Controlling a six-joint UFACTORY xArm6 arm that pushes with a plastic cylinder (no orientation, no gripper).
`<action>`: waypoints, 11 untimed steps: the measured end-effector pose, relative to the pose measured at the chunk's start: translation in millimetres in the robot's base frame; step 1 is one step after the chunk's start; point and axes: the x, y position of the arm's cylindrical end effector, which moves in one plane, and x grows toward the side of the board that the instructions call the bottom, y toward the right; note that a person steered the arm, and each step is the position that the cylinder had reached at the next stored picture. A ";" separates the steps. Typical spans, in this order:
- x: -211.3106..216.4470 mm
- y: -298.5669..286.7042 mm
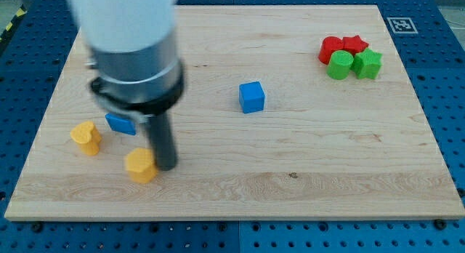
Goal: Push blue triangle into yellow heart
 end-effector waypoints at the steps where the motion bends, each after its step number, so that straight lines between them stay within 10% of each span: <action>1: 0.0 -17.3; 4: 3.0 -41.4; 6: -78.2 17.8; 11: -92.7 -102.1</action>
